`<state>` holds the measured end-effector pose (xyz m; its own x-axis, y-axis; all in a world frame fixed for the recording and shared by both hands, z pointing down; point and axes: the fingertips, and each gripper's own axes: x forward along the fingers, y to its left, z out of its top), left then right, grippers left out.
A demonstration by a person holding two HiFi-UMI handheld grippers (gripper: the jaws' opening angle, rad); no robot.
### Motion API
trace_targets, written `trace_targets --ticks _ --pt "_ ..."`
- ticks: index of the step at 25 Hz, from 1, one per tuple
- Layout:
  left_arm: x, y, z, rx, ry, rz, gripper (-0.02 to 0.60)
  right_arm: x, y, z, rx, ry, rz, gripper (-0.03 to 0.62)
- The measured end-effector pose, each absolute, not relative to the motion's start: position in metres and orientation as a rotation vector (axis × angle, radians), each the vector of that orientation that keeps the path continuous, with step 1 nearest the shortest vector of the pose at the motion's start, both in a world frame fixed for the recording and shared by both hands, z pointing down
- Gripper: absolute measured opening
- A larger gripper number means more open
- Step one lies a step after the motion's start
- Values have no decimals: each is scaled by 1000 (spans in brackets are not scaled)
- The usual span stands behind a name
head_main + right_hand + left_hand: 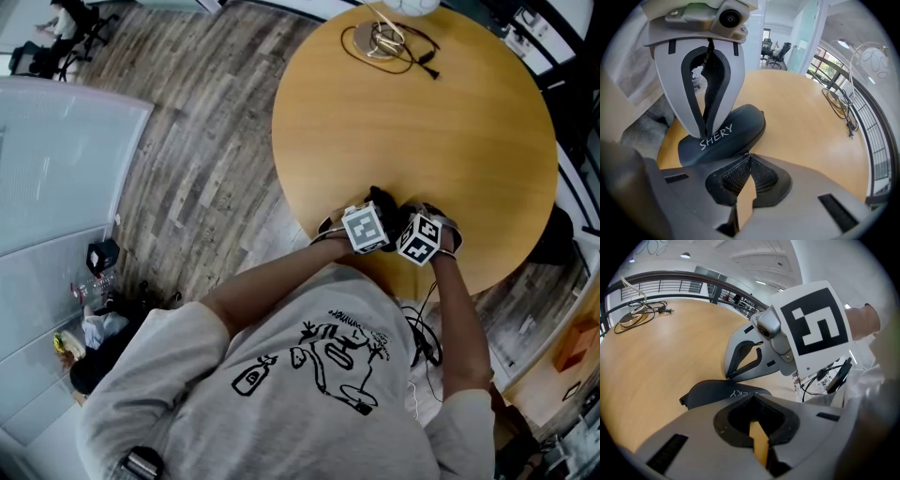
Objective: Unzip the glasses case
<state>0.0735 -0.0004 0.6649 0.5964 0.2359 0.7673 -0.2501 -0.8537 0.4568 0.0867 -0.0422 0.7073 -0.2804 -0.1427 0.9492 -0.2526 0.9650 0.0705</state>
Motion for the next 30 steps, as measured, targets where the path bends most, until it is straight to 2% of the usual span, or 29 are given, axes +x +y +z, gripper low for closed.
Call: trace_targets --ticks 22,30 --pt "77 -5 662 2321 -23 1187 6 69 -76 712 237 -1820 -77 23" --pt "78 -5 662 2315 -21 1189 6 67 -80 712 151 -1801 -260 23"
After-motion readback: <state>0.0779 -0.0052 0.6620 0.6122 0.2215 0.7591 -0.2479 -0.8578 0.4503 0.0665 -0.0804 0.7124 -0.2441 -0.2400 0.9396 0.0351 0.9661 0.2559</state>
